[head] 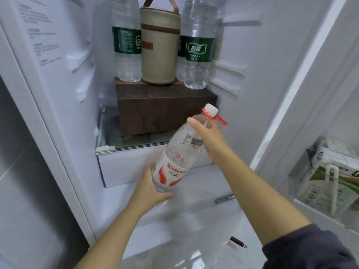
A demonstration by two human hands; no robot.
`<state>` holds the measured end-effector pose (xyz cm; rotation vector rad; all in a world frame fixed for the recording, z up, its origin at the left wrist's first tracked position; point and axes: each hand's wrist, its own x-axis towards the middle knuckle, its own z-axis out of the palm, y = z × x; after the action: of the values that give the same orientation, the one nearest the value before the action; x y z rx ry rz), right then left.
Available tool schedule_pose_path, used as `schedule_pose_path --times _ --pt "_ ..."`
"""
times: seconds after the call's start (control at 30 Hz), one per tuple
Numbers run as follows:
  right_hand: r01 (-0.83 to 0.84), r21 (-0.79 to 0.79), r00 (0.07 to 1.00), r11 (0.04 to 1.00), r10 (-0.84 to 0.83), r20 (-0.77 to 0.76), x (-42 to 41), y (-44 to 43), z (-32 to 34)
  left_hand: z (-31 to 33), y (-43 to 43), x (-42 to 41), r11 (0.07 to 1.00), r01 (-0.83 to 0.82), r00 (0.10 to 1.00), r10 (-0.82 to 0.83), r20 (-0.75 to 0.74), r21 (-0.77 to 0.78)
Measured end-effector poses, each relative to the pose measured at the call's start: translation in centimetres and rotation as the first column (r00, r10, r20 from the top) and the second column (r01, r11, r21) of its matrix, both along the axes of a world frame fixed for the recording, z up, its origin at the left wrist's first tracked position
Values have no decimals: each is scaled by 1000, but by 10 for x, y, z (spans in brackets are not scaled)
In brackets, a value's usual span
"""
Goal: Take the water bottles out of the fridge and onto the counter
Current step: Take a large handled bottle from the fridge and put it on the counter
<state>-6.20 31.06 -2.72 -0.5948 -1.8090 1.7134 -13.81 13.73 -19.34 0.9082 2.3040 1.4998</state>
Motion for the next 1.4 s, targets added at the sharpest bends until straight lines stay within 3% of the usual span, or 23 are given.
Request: schedule_pose_path --times 0.13,0.33,0.5,0.67,0.87,1.17,1.4 --pt "31 -92 998 995 -36 -53 8 -4 -1 -1 1 4 1000 -25 999 26 -42 18" --pt "30 -81 983 996 -44 -181 54 -18 -8 1 -2 29 997 -70 993 73 -94 32" --pt "16 76 972 997 3 -236 106 -26 -4 4 -6 68 991 -94 987 106 -125 97" --pt "40 176 949 984 18 -314 168 -36 6 -1 -6 111 992 -122 977 127 -174 41" --pt "109 183 945 977 -45 -323 257 -41 2 -7 -1 196 995 -77 978 88 -188 68" --pt "193 256 940 947 -104 -326 409 -18 -15 -11 33 345 990 124 975 -108 -192 70" --pt "336 255 919 907 -255 -301 510 12 -19 -21 89 424 947 321 939 -317 -130 7"
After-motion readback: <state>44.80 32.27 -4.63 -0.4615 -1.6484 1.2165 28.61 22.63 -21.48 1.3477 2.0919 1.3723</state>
